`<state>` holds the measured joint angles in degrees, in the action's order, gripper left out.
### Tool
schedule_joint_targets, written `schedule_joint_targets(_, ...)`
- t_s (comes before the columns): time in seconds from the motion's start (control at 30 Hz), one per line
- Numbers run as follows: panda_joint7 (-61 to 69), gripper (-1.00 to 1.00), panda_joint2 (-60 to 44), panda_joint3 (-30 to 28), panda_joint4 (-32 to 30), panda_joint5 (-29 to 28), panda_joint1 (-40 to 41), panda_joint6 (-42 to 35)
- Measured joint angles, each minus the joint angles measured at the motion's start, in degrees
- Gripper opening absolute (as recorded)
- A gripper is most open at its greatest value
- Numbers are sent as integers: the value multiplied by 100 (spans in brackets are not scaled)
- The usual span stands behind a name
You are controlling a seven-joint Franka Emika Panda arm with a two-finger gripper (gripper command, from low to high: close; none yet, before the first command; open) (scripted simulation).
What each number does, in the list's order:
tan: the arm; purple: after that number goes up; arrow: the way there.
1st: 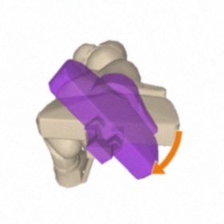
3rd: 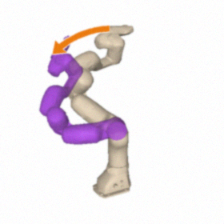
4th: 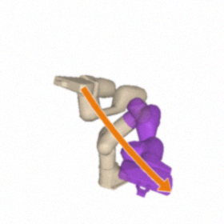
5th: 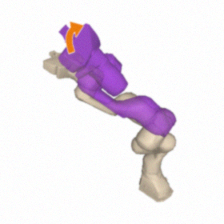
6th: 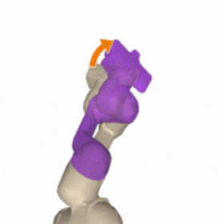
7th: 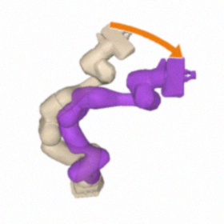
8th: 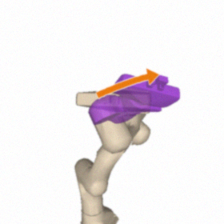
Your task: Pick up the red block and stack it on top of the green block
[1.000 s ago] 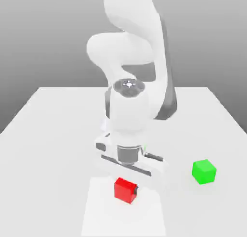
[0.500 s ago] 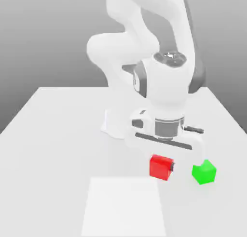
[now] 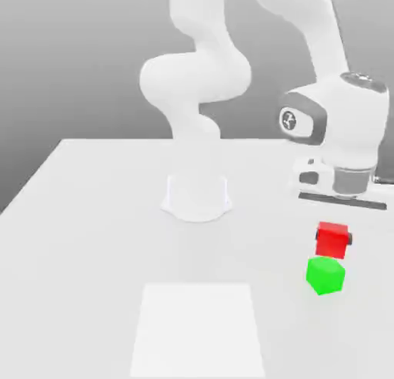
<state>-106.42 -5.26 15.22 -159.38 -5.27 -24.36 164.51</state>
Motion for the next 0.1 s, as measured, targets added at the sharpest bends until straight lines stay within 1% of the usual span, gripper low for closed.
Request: schedule_joint_targets(0.1,0,100,0,0,0,0,1,0)
